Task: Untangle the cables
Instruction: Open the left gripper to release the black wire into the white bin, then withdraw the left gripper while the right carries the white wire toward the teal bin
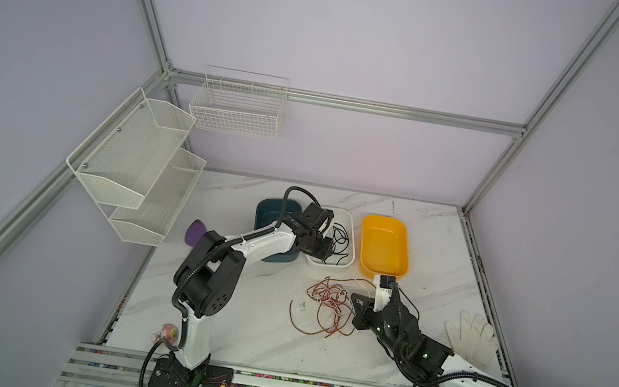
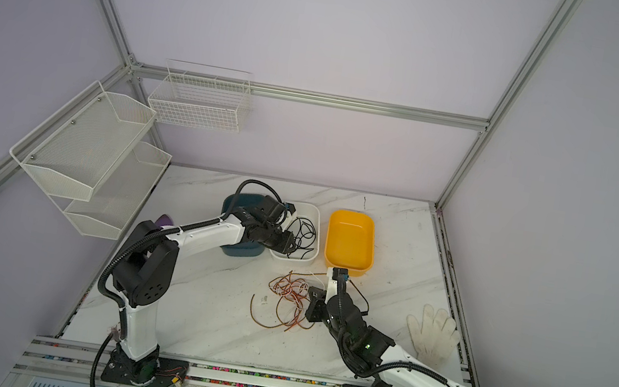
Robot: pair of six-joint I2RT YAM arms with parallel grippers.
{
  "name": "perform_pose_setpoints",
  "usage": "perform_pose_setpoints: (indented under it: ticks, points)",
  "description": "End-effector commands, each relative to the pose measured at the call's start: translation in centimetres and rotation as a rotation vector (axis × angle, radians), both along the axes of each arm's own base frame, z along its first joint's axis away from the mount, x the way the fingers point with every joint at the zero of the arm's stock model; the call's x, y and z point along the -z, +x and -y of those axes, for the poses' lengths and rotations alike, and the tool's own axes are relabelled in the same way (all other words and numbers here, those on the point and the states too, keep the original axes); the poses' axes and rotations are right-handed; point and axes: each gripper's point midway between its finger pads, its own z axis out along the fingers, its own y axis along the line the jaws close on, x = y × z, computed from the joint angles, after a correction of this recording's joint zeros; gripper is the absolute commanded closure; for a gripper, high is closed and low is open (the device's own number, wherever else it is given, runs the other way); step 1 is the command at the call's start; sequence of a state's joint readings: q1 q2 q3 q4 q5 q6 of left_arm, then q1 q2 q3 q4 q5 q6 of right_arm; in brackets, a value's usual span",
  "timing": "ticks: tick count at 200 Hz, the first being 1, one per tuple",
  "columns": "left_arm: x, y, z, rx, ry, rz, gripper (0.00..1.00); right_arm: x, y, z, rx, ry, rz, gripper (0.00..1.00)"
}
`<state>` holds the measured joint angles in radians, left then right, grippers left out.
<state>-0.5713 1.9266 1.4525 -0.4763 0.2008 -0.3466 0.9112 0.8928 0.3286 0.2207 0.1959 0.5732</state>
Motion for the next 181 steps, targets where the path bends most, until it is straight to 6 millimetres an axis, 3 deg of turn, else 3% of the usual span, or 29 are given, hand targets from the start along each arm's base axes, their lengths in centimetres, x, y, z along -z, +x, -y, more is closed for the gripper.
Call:
perform_pose_setpoints:
  ticks: [1,44,80,149,155,181]
  points:
    - [-5.7,2.3,0.7,0.004,-0.050,0.122,0.58,0.0,-0.1,0.4,0.017,0.003,-0.006,1.00]
    - [-8.4,2.8,-0.3,-0.011,-0.034,0.171,0.52,-0.8,-0.1,0.4,0.017,0.008,0.003,1.00]
    - [-11.5,1.7,-1.4,-0.023,-0.063,0.226,0.40,-2.0,0.1,0.1,0.010,0.003,0.022,1.00]
    - [-15.4,-4.9,-5.1,-0.029,-0.138,0.300,0.26,-4.8,0.6,-0.5,-0.006,-0.011,0.059,1.00]
    - [-17.0,-6.0,-5.7,-0.028,-0.158,0.334,0.24,-5.2,0.7,-0.5,-0.003,-0.014,0.067,1.00]
    - [-17.7,-8.9,-7.3,-0.005,-0.159,0.367,0.17,-7.2,1.2,-0.3,0.012,-0.040,0.105,1.00]
